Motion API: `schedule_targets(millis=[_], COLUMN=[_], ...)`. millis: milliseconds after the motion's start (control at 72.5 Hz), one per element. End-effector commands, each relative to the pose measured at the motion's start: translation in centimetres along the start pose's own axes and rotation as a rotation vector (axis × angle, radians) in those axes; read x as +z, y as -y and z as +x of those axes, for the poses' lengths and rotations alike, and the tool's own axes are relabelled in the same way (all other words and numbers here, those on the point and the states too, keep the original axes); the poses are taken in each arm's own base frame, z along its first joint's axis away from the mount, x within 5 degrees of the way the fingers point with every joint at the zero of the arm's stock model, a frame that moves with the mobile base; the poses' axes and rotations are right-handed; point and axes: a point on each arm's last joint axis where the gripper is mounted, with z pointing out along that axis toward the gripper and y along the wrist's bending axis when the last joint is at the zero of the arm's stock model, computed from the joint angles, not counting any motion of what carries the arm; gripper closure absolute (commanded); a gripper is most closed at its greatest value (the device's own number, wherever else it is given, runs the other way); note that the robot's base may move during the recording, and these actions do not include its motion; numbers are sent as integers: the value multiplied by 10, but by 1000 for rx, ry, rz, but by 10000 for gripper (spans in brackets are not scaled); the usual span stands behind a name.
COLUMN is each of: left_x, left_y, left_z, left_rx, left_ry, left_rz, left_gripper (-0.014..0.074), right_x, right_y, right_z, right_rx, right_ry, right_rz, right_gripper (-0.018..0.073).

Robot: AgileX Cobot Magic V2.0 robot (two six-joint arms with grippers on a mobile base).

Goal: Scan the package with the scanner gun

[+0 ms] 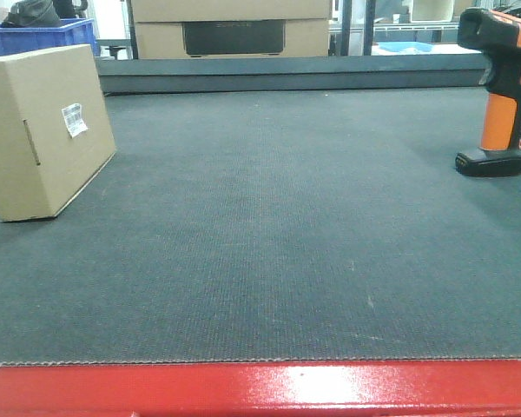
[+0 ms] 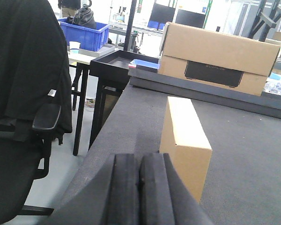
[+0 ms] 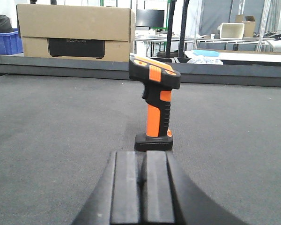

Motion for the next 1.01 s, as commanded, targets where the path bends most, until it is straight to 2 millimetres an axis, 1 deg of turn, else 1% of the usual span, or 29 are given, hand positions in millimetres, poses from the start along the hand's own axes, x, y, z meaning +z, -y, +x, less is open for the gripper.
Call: schedule_targets(millis=[0, 83, 152, 207, 317, 358, 538, 662, 717, 758, 855, 993], left_x=[-2, -2, -3, -5, -8, -6, -1, 2, 3, 3, 3, 3], left_y=[0, 0, -2, -4, -5, -5, -4, -5, -5, -5, -6, -5], left_z=[-2, 0, 6, 18, 43, 51, 75, 93, 91, 94, 94, 90], left_rx=[7, 16, 42, 49, -2, -7, 20, 76, 81, 94, 126, 176], left_ry=[30, 36, 69, 73, 49, 24, -54, -61, -22, -53, -46, 3], left_rz=[1, 0, 2, 2, 44, 62, 147, 162, 164, 157, 154, 158], left_gripper=[707, 707, 707, 707, 707, 707, 707, 707, 707, 707, 707, 707], right_x=[0, 0, 0, 0, 0, 0, 0, 0, 0, 0, 0, 0], right_y=[0, 0, 0, 0, 0, 0, 0, 0, 0, 0, 0, 0], right_z=[-2, -2, -2, -2, -2, -2, -2, -2, -2, -2, -2, -2], right_rx=[2, 2, 2, 2, 2, 2, 2, 2, 2, 2, 2, 2], right_ry=[26, 26, 26, 26, 26, 26, 26, 26, 26, 26, 26, 26], right_rz=[7, 7, 7, 7, 7, 7, 7, 7, 7, 7, 7, 7], right_gripper=[720, 720, 720, 720, 720, 720, 720, 720, 720, 720, 720, 720])
